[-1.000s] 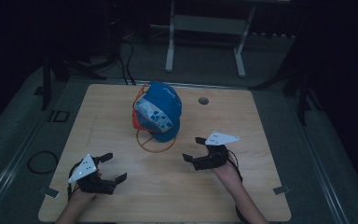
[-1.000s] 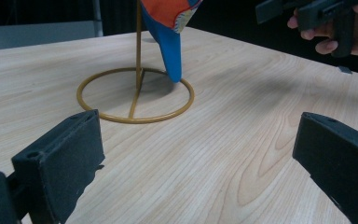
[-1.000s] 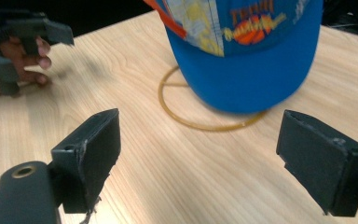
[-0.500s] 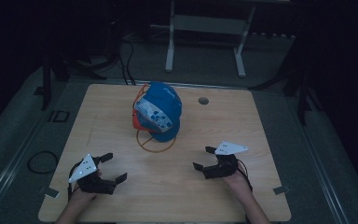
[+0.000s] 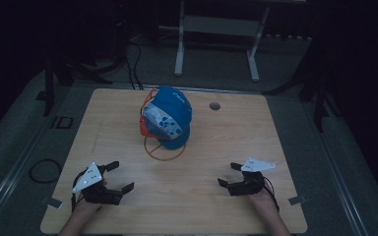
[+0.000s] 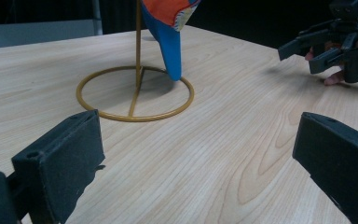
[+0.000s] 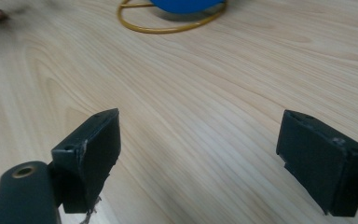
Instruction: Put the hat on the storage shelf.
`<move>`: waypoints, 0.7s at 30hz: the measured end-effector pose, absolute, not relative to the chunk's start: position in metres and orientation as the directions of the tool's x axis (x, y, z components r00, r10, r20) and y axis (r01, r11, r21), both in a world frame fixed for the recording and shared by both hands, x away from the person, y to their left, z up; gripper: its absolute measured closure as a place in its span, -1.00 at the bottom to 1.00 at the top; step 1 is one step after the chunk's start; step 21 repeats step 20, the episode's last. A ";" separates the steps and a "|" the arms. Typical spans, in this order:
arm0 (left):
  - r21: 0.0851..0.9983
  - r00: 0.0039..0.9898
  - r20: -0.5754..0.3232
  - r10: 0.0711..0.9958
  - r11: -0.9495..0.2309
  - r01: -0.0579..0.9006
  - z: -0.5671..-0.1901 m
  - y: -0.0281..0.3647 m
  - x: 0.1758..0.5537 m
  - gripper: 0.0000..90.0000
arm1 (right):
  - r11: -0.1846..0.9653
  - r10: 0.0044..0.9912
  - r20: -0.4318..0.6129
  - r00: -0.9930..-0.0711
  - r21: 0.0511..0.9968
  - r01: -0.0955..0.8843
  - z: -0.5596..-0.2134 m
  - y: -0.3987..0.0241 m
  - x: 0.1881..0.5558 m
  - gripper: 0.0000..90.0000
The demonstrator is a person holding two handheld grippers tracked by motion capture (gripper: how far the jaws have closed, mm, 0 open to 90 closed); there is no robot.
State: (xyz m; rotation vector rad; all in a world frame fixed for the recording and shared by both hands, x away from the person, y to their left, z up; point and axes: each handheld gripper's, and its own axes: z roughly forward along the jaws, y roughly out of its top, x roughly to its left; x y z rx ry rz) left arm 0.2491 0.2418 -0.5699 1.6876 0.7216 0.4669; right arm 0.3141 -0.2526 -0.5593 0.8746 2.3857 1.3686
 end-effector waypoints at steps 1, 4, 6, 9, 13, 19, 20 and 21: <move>0.969 0.728 -0.071 0.682 -0.127 0.214 -0.570 0.242 0.249 -0.95 | 0.377 0.620 0.069 -0.781 0.847 0.374 -0.559 -0.256 0.314 -0.70; 0.969 0.728 -0.072 0.682 -0.126 0.213 -0.570 0.242 0.249 -0.95 | 0.377 0.656 0.049 -0.753 0.844 0.383 -0.560 -0.269 0.315 -0.70; 0.969 0.730 -0.066 0.681 -0.132 0.211 -0.570 0.242 0.248 -0.95 | 0.351 0.670 0.071 -0.739 0.847 0.400 -0.561 -0.278 0.317 -0.70; 0.968 0.732 -0.057 0.679 -0.143 0.208 -0.570 0.242 0.248 -0.95 | 0.327 0.688 0.083 -0.721 0.851 0.410 -0.563 -0.289 0.320 -0.70; 0.967 0.730 -0.058 0.681 -0.144 0.211 -0.571 0.242 0.247 -0.95 | 0.323 0.694 0.077 -0.716 0.856 0.404 -0.563 -0.294 0.321 -0.70; 0.967 0.729 -0.063 0.682 -0.139 0.214 -0.571 0.243 0.248 -0.95 | 0.338 0.696 0.060 -0.715 0.852 0.400 -0.564 -0.291 0.321 -0.70; 0.967 0.728 -0.061 0.682 -0.141 0.213 -0.571 0.243 0.248 -0.95 | 0.339 0.699 0.060 -0.713 0.850 0.403 -0.565 -0.291 0.321 -0.70; 0.967 0.728 -0.061 0.682 -0.141 0.213 -0.571 0.243 0.248 -0.95 | 0.339 0.699 0.060 -0.713 0.850 0.403 -0.565 -0.291 0.321 -0.70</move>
